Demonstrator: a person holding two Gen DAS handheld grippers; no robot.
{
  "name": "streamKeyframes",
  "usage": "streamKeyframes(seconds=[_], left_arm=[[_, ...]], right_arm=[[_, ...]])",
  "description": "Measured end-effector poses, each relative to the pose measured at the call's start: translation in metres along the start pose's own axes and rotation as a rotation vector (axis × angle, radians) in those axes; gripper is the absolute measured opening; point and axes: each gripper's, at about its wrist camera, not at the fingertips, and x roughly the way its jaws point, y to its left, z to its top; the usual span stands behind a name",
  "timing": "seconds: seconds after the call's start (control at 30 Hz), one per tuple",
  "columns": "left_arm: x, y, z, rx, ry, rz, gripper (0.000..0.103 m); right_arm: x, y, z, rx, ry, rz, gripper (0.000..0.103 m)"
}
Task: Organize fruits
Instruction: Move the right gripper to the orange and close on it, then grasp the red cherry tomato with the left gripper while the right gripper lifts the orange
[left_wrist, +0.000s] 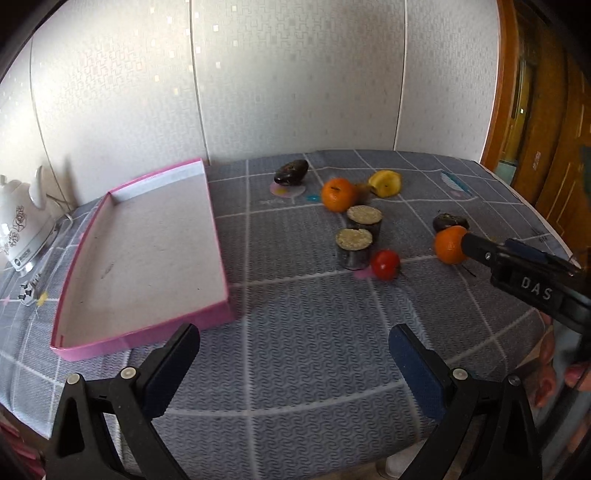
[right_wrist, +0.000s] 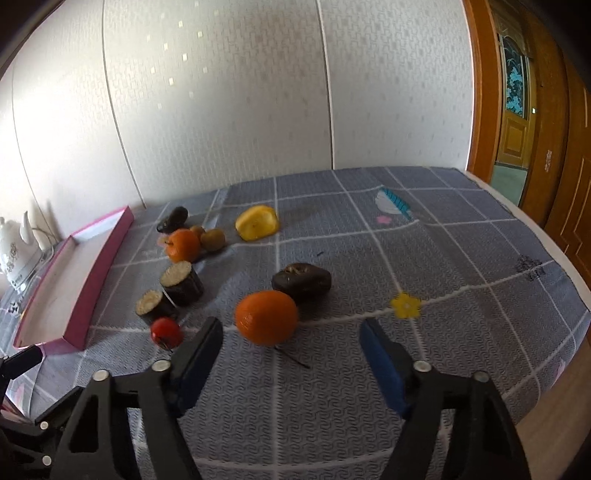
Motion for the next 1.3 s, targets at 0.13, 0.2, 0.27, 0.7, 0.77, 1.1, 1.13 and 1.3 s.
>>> streamKeyframes(seconds=[0.13, 0.2, 0.27, 0.7, 0.77, 1.1, 1.13, 1.3], left_arm=[[0.003, 0.0, 0.002, -0.026, -0.006, 0.008, 0.101], [0.004, -0.001, 0.002, -0.019, -0.007, 0.006, 0.101], [0.002, -0.004, 0.001, 0.012, -0.014, 0.021, 0.101], [0.012, -0.02, 0.003, -0.032, -0.029, -0.13, 0.102], [0.016, -0.026, 0.009, -0.03, -0.029, -0.123, 0.102], [0.056, -0.033, 0.035, -0.092, 0.07, -0.142, 0.074], [0.059, -0.032, 0.035, -0.108, 0.076, -0.15, 0.073], [0.065, -0.032, 0.042, -0.145, 0.069, -0.186, 0.063]], right_arm=[[0.014, 0.002, 0.002, 0.005, 0.04, 0.032, 0.061], [0.021, 0.005, 0.003, 0.0, 0.053, 0.046, 0.058], [0.027, 0.008, 0.004, 0.0, 0.068, 0.049, 0.052], [0.028, 0.001, 0.008, 0.042, 0.068, 0.046, 0.041], [0.025, -0.004, 0.009, 0.06, 0.055, 0.044, 0.041], [0.02, -0.023, 0.013, 0.138, 0.025, 0.043, 0.041], [0.019, -0.023, 0.013, 0.14, 0.024, 0.045, 0.041], [0.018, -0.022, 0.013, 0.138, 0.012, 0.052, 0.041]])
